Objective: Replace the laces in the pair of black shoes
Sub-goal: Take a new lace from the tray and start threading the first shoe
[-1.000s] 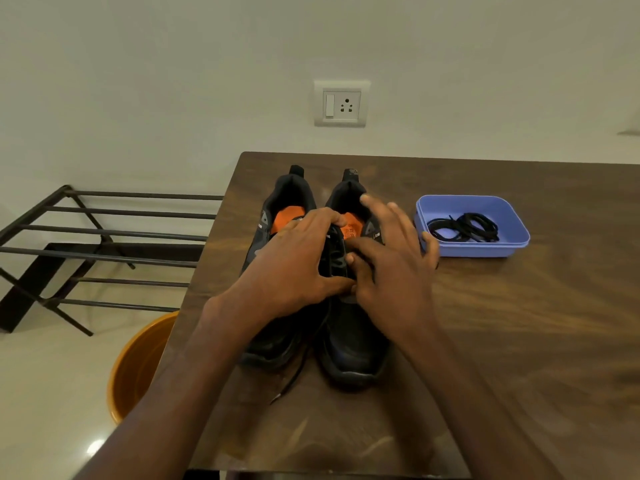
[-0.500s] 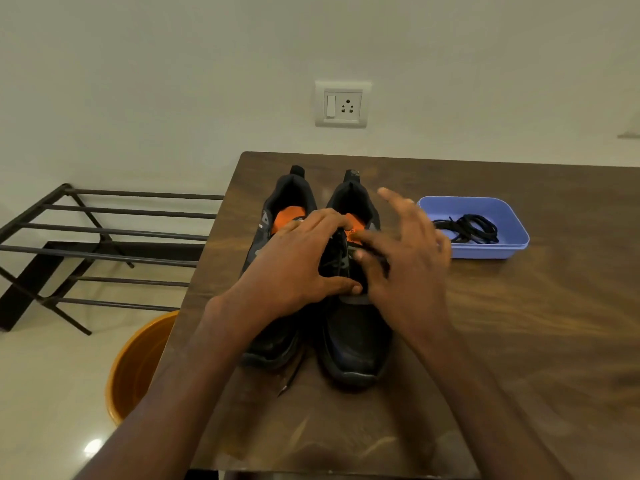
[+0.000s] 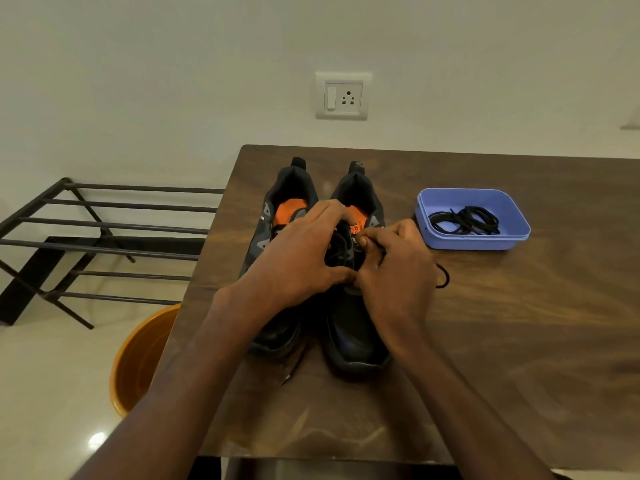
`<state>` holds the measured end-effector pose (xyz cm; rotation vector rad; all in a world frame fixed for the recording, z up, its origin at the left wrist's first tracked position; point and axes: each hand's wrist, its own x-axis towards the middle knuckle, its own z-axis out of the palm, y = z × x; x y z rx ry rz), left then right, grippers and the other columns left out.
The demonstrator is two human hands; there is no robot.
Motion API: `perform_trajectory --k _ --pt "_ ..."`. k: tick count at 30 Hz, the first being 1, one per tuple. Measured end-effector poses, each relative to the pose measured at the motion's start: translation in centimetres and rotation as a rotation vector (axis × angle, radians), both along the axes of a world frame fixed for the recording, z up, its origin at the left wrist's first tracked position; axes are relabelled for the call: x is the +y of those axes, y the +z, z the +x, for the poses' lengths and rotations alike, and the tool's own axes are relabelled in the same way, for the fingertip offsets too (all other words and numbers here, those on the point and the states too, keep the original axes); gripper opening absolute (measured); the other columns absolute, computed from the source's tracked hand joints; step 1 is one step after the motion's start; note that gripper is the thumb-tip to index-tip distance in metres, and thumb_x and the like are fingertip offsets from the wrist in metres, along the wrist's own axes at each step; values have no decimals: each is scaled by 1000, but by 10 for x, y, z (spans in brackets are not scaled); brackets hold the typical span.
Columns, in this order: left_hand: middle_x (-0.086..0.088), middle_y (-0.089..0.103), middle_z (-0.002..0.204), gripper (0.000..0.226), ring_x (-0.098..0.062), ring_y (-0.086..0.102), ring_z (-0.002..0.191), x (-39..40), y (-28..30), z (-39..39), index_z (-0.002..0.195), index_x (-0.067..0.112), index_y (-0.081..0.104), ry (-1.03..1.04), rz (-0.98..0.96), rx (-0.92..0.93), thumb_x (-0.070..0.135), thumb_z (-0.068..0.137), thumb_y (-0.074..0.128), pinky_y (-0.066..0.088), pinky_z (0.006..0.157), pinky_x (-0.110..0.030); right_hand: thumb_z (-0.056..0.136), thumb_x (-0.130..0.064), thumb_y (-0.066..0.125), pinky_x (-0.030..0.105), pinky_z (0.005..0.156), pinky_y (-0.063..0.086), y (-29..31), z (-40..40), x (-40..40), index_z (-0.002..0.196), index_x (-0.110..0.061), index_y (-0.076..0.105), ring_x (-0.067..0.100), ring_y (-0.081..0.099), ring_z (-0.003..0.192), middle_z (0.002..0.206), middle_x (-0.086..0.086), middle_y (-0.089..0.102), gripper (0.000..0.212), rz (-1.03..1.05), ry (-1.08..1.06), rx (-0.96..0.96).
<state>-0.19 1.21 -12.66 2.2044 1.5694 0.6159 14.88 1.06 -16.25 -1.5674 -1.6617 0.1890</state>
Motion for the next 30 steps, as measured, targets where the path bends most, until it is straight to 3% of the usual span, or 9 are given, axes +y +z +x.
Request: perform_trajectory --k 3,7,10,13,18,20,23,25,30 --pt "11 45 144 75 -8 50 120 -1 1 -1 134 27 47 20 -23 -37 40 74 90 46 101 -24 92 -8 69 31 72 54 1 4 2 107 -19 76 12 60 80 97 -2 63 21 20 -10 23" --pt "14 38 152 74 -9 50 123 -2 1 -5 139 34 47 16 -67 -29 47 77 86 50 108 -37 93 -8 62 30 78 56 7 26 15 104 -29 74 7 67 86 97 -9 71 26 -56 -149 335" --pt "11 23 167 51 -22 39 145 -4 -1 -4 136 42 57 -13 -30 90 53 89 73 37 117 -46 94 -12 61 26 73 51 9 48 19 98 -28 74 7 64 87 104 -5 71 21 -209 -180 202" --pt "9 25 167 30 -21 39 141 -6 -3 8 119 41 72 19 111 167 56 94 63 32 115 -51 90 -11 68 29 84 46 8 60 17 108 -24 73 15 57 106 128 4 57 23 -417 -91 -56" --pt "9 37 161 13 -19 32 141 -6 -8 24 103 35 79 103 188 138 38 93 72 26 116 -51 79 -4 73 44 114 42 17 58 14 132 -29 65 13 37 143 156 -1 39 59 -226 242 13" --pt "11 35 160 7 -18 31 140 -8 -10 27 96 30 77 127 180 83 32 90 73 26 113 -48 83 -20 72 48 119 36 18 58 13 141 -38 55 7 27 149 164 -9 28 64 -285 442 84" --pt "14 33 158 2 -16 30 138 -10 -14 31 88 29 73 173 182 11 27 88 73 27 107 -43 80 -64 63 60 122 24 12 60 12 155 -54 26 11 14 157 170 -18 6 84 -372 572 -126" --pt "16 37 153 5 -14 34 136 -9 -17 31 86 29 73 212 183 -56 25 88 75 28 105 -43 75 -77 62 62 122 19 7 63 13 155 -61 13 13 10 158 171 -19 3 94 -413 577 -223" --pt "15 59 113 13 -1 55 106 -10 -11 24 87 24 71 267 119 -418 12 90 74 46 94 -34 61 -88 62 57 123 22 8 68 20 153 -59 20 10 18 155 170 -19 11 105 -418 509 -160"
